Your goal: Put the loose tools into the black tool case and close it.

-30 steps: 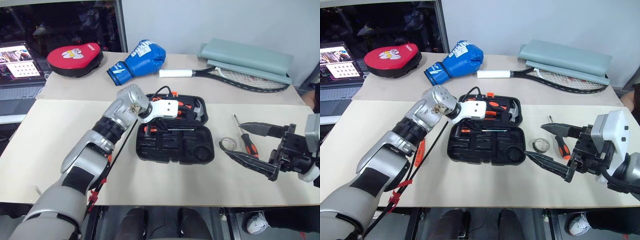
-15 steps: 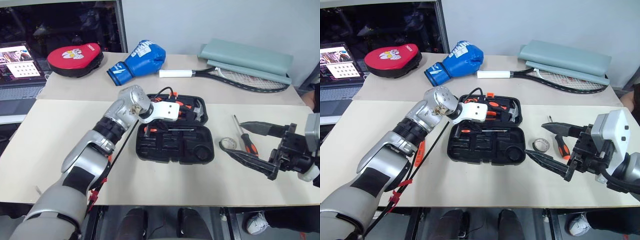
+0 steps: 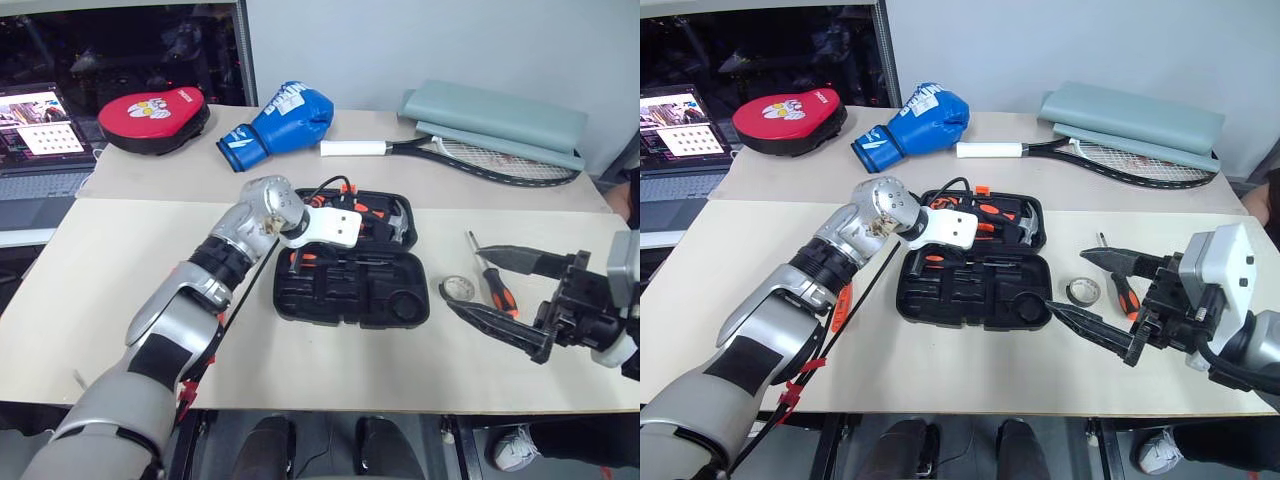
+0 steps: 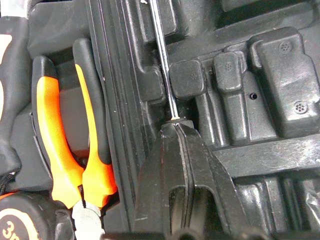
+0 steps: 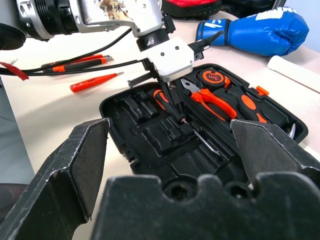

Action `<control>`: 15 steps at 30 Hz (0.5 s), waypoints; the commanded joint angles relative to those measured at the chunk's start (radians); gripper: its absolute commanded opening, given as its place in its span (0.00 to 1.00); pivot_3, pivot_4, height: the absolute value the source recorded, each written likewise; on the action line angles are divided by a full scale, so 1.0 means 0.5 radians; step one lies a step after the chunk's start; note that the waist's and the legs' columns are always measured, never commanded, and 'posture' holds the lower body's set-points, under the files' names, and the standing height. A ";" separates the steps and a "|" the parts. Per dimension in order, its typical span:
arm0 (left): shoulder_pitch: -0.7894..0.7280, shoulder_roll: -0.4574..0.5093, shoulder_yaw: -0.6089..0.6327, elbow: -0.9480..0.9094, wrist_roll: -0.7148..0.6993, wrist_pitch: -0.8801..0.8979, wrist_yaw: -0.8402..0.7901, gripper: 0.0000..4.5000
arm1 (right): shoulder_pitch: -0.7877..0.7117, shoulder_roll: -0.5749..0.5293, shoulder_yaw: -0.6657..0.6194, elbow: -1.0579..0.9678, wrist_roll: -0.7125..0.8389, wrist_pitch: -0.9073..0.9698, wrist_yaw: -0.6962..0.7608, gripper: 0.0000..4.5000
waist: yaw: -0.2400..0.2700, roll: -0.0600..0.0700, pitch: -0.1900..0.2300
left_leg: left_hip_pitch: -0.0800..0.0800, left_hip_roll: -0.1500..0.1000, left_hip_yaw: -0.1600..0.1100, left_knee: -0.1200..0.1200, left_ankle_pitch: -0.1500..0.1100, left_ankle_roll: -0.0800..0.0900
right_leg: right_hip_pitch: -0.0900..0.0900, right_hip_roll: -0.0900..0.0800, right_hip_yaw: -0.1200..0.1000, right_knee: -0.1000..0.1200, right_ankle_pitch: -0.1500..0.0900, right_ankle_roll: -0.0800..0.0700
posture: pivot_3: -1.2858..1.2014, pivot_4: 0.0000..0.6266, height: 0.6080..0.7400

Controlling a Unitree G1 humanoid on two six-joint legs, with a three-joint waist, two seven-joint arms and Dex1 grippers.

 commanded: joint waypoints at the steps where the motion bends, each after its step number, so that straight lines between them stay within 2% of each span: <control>1: -0.048 0.142 0.201 -0.102 -0.295 0.187 -0.280 0.24 | 0.102 0.066 -0.167 0.062 -0.153 -0.060 -0.027 1.00 | -0.005 0.000 0.000 | 0.001 0.000 0.000 0.000 0.000 0.000 | 0.000 0.000 0.000 0.001 0.000 0.000 | 0.52 0.24 0.97; 4: -0.006 0.260 0.295 -0.234 -0.549 0.323 -0.357 0.46 | 0.311 0.161 -0.369 0.100 -0.219 -0.045 0.014 1.00 | 0.004 0.001 0.000 | 0.002 0.000 0.000 0.000 0.000 0.000 | 0.000 0.001 0.000 0.001 0.000 0.000 | 0.52 0.24 0.97; 5: 0.016 0.327 0.305 -0.292 -0.654 0.390 -0.360 0.56 | 0.441 0.222 -0.521 0.112 -0.204 -0.025 0.062 1.00 | 0.009 0.001 0.000 | 0.000 0.001 -0.002 0.000 0.000 0.000 | 0.001 0.001 -0.001 0.001 0.000 0.000 | 0.52 0.24 0.97; 7: 0.064 0.469 0.257 -0.420 -0.839 0.494 -0.360 0.70 | 0.706 0.332 -0.816 0.144 -0.182 -0.011 0.197 1.00 | 0.016 0.004 -0.002 | 0.000 -0.001 -0.002 0.000 0.000 0.000 | 0.001 -0.001 -0.001 0.000 0.000 0.000 | 0.52 0.24 0.97; 8: 0.079 0.514 0.231 -0.467 -0.898 0.520 -0.360 0.81 | 0.798 0.362 -0.913 0.163 -0.178 -0.017 0.251 1.00 | 0.015 0.004 -0.002 | 0.001 0.000 -0.002 -0.001 -0.001 0.001 | 0.002 -0.001 -0.001 0.000 -0.001 0.001 | 0.52 0.24 0.97; 11: 0.104 0.602 0.169 -0.573 -0.989 0.528 -0.360 0.99 | 1.037 0.428 -1.138 0.248 -0.182 -0.047 0.393 1.00 | 0.014 0.004 -0.002 | 0.003 -0.001 -0.001 -0.001 -0.001 0.001 | 0.005 -0.002 0.001 -0.002 -0.001 0.001 | 0.52 0.24 0.97; 15: 0.104 0.671 0.143 -0.652 -1.088 0.551 -0.360 0.99 | 1.209 0.443 -1.260 0.319 -0.181 -0.054 0.492 1.00 | 0.003 0.005 -0.002 | 0.010 0.003 0.000 0.000 -0.001 0.000 | 0.011 0.000 0.001 -0.003 -0.001 0.001 | 0.52 0.24 0.97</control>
